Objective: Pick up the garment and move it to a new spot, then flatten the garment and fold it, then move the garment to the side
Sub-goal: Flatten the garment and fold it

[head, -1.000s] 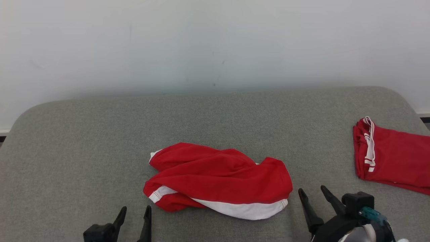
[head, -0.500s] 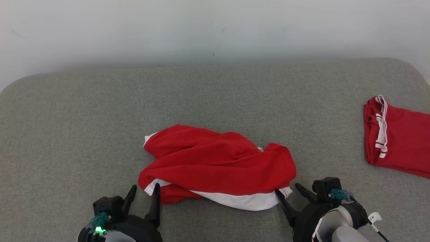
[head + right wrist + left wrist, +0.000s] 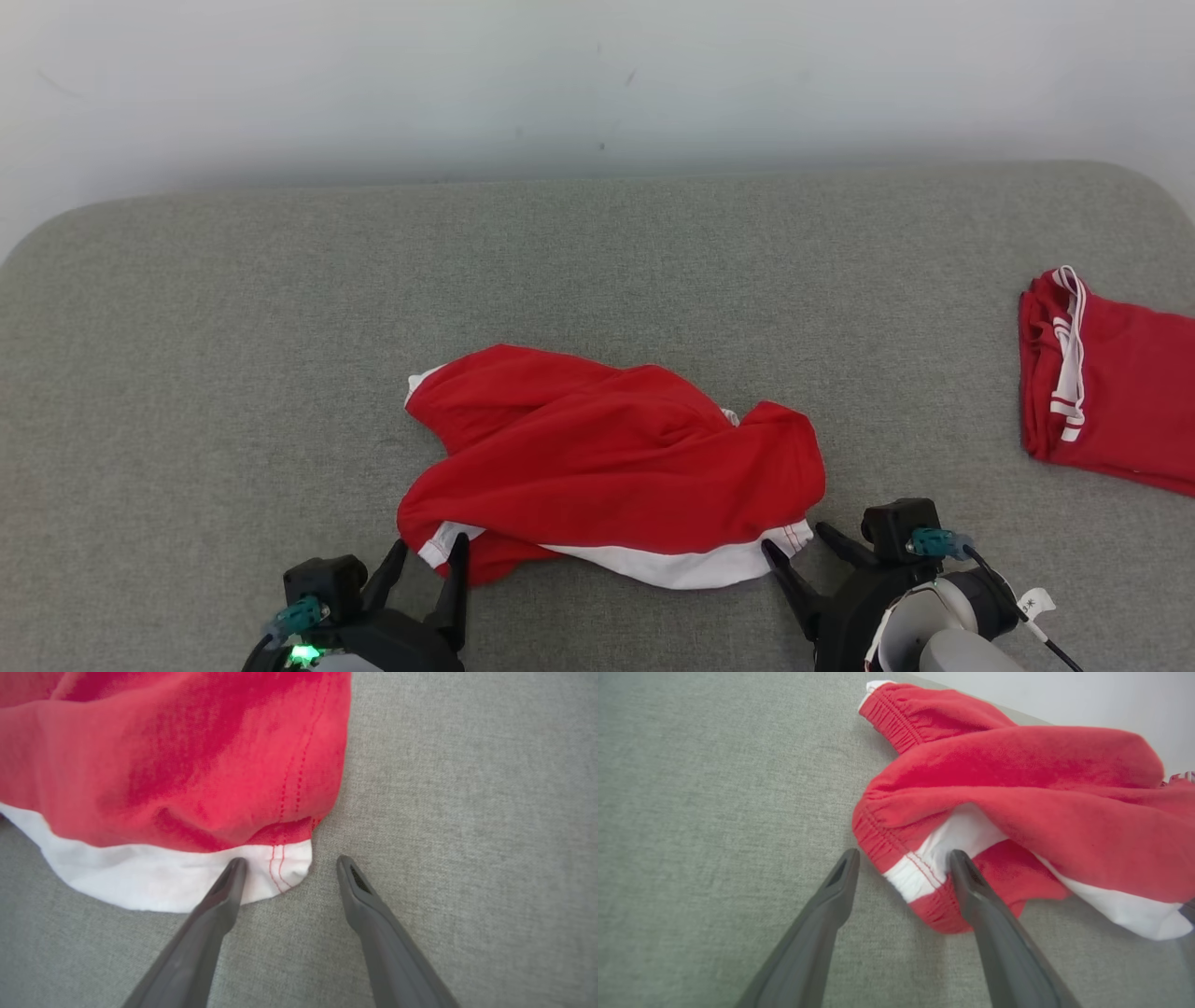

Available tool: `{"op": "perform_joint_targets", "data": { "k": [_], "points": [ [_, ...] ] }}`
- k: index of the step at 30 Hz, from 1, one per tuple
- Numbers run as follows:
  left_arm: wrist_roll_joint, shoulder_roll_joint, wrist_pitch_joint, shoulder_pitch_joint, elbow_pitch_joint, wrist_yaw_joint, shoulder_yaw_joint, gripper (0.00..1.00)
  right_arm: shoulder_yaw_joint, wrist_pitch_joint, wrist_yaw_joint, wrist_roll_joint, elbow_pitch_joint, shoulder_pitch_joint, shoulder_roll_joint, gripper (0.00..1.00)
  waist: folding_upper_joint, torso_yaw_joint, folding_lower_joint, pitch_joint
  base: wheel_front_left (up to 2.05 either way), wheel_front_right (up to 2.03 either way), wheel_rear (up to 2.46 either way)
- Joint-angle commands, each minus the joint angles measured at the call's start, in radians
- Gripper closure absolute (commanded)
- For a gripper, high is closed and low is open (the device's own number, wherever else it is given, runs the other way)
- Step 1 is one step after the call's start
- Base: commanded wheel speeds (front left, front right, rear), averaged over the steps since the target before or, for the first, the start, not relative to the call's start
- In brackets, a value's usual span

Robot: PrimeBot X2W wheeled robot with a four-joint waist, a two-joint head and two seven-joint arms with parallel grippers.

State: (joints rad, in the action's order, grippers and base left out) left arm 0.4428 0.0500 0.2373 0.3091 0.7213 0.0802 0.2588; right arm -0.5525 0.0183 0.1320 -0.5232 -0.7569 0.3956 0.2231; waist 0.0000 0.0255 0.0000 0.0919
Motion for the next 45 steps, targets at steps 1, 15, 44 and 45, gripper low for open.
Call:
{"op": "perform_joint_targets", "data": {
  "k": [1,15,44,45],
  "points": [
    [0.019,0.002,0.003,0.018,0.015,0.003,0.004,0.0,-0.015,0.0,-0.003,-0.018,-0.023,0.0,0.005,0.0,0.0,-0.004,0.0,0.002,0.0,0.0,0.0],
    [0.072,0.002,0.013,0.047,0.067,0.021,0.04,1.0,-0.076,0.012,-0.003,-0.087,-0.043,0.05,0.009,1.0,0.0,-0.007,0.0,0.012,0.0,0.0,0.0],
    [0.395,0.132,-0.444,0.492,-0.471,-0.003,-0.067,1.0,0.365,-0.339,-0.003,-0.138,0.512,0.398,-0.055,1.0,0.0,-0.216,0.0,0.233,0.0,0.0,0.0],
    [0.386,0.147,-0.452,0.554,-0.465,-0.01,-0.076,1.0,0.378,-0.334,-0.003,-0.123,0.477,0.464,-0.066,1.0,0.0,-0.223,0.0,0.272,0.0,0.0,0.0]
  ]
}}
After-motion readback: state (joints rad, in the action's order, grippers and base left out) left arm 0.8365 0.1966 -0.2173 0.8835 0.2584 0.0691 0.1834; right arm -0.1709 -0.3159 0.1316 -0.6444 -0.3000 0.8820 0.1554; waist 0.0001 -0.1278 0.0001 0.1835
